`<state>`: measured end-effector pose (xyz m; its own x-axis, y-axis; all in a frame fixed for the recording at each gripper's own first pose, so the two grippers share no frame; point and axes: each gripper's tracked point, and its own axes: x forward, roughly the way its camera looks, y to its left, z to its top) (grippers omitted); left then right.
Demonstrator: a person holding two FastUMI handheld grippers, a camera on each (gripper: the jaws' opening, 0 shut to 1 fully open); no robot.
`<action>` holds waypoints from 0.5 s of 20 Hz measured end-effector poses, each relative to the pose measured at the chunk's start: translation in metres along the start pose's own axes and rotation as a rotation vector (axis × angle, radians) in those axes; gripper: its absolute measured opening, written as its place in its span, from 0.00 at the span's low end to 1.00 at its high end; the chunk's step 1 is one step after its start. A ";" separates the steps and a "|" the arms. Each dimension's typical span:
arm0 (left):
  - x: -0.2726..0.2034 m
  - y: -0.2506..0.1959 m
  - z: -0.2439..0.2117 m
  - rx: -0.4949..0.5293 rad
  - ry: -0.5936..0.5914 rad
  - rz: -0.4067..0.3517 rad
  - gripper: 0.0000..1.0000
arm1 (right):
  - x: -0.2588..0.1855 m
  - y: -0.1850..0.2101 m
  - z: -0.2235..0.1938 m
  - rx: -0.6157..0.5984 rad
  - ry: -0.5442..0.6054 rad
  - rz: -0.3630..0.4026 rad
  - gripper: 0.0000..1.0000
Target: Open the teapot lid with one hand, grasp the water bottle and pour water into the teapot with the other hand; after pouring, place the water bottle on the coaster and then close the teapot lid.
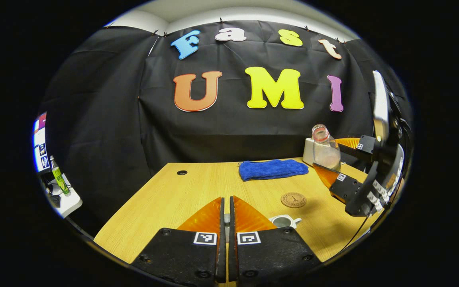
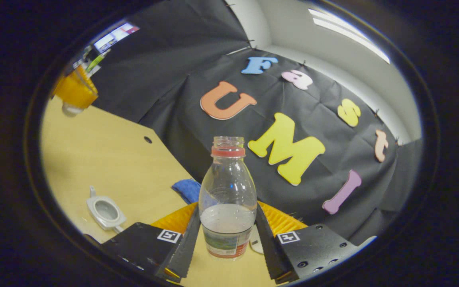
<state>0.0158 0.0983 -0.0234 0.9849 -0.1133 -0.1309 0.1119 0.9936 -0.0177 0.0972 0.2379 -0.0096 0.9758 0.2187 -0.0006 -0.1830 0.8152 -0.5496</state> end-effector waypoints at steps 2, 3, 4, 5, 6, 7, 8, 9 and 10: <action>0.000 0.001 0.000 0.000 0.000 0.000 0.05 | 0.014 -0.003 -0.006 0.108 0.017 -0.004 0.74; 0.001 0.002 -0.001 -0.001 0.001 0.001 0.05 | 0.022 -0.007 -0.010 0.142 0.016 -0.024 0.74; 0.001 0.003 -0.001 -0.003 0.003 0.004 0.05 | 0.030 -0.011 -0.015 0.187 0.014 -0.042 0.74; 0.002 0.005 -0.002 -0.004 0.005 0.011 0.05 | 0.036 -0.010 -0.021 0.241 0.017 -0.050 0.74; 0.003 0.008 -0.003 -0.004 0.009 0.017 0.05 | 0.040 -0.008 -0.027 0.302 0.022 -0.049 0.74; 0.005 0.009 -0.005 -0.007 0.015 0.023 0.05 | 0.047 -0.004 -0.032 0.387 0.029 -0.035 0.74; 0.006 0.010 -0.006 -0.011 0.020 0.025 0.05 | 0.053 0.001 -0.039 0.461 0.048 -0.014 0.74; 0.007 0.011 -0.007 -0.014 0.023 0.025 0.05 | 0.058 0.007 -0.045 0.528 0.074 0.011 0.74; 0.007 0.011 -0.008 -0.013 0.026 0.027 0.05 | 0.063 0.011 -0.053 0.571 0.104 0.020 0.72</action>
<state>0.0226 0.1083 -0.0328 0.9837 -0.0866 -0.1573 0.0835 0.9962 -0.0263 0.1631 0.2321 -0.0604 0.9729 0.2062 -0.1046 -0.2085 0.9780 -0.0107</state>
